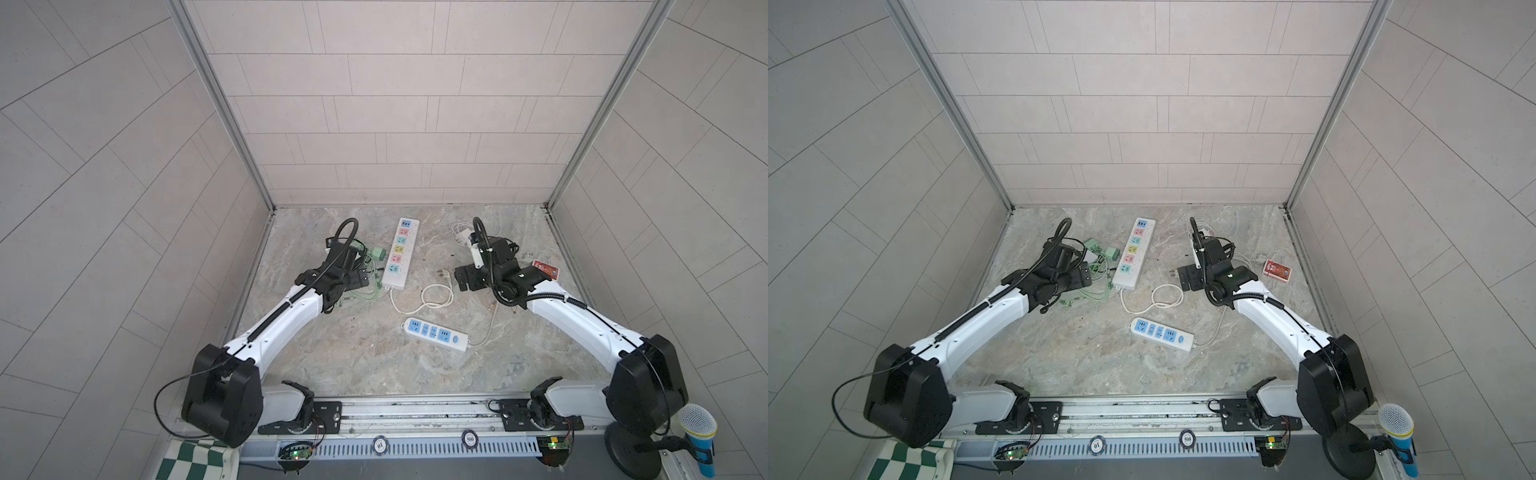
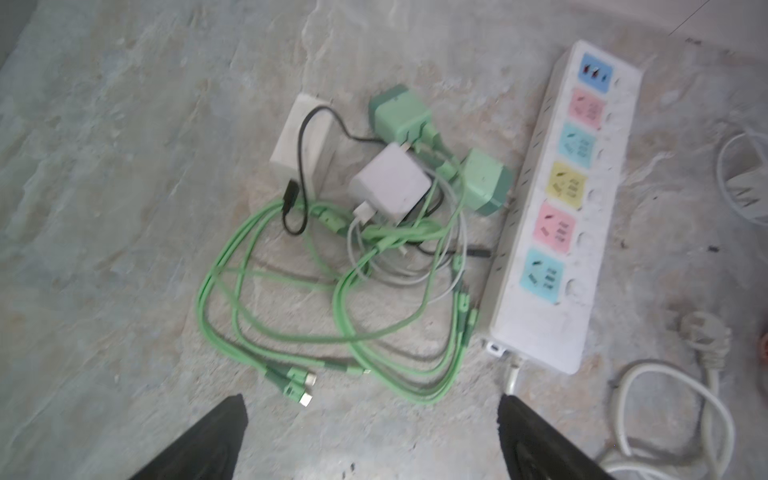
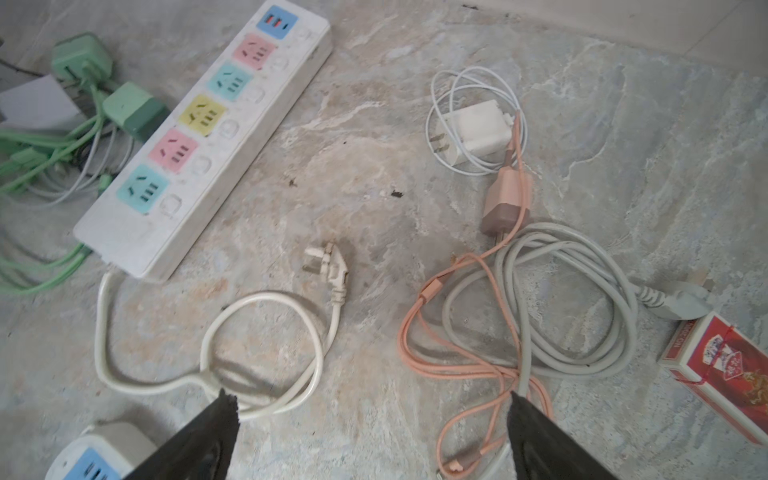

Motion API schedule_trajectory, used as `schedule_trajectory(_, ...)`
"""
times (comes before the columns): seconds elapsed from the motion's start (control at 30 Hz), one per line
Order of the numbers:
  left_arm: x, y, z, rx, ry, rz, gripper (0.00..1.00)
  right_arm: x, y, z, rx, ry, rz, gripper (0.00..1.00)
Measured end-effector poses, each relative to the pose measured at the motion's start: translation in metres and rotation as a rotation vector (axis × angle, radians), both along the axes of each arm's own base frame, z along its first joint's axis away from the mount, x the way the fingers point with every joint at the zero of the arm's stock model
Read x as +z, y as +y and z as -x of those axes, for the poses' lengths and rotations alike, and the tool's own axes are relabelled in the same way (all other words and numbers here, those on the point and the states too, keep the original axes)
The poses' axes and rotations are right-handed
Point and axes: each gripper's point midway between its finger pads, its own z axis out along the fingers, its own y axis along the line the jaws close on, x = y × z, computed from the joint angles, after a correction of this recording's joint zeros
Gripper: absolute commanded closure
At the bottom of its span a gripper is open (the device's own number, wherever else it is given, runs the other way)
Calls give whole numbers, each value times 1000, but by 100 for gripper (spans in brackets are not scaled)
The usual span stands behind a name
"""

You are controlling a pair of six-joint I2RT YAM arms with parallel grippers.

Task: Insert the plug
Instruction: 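Move the right gripper to the pink charger and grasp it, then lift the pink charger toward the left gripper while the left gripper approaches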

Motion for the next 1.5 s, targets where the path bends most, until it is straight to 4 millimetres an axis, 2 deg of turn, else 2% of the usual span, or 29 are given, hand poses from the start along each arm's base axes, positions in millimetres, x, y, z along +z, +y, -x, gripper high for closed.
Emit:
schedule_trajectory(0.07, 4, -13, -13, -24, -1, 40, 0, -9, -9, -17, -65, 27, -36, 11)
schedule_trajectory(0.13, 1, -23, -17, -48, 8, 76, 0, -18, -24, -37, -138, 56, -67, 12)
schedule_trajectory(0.23, -9, -27, -10, -67, 31, 101, 0, -30, -52, -68, -237, 86, -79, 15)
schedule_trajectory(0.33, -19, -22, 2, -69, 54, 93, 0, -41, -75, -94, -307, 122, -71, 20)
schedule_trajectory(0.47, -18, -19, 6, -69, 50, 82, 1, -53, -83, -120, -330, 170, -61, 32)
schedule_trajectory(0.53, -15, -20, 5, -72, 42, 88, 5, -58, -83, -130, -324, 192, -58, 36)
schedule_trajectory(0.6, -14, -23, 5, -85, 37, 97, 8, -63, -84, -139, -320, 216, -54, 46)
schedule_trajectory(0.67, -13, -26, 5, -100, 36, 111, 10, -67, -85, -144, -318, 232, -46, 50)
schedule_trajectory(0.87, -6, -35, -1, -123, 29, 143, 11, -76, -91, -153, -319, 276, -24, 52)
schedule_trajectory(1.17, 29, -57, -22, -171, -45, 185, 12, -93, -91, -167, -312, 322, -20, 58)
schedule_trajectory(1.27, 25, -62, -24, -182, -38, 187, 12, -102, -90, -169, -306, 340, -17, 62)
schedule_trajectory(1.37, 11, -66, -25, -191, -2, 183, 14, -107, -90, -165, -305, 361, -11, 67)
schedule_trajectory(1.5, -6, -72, -25, -201, 40, 173, 16, -108, -91, -163, -302, 371, -9, 78)
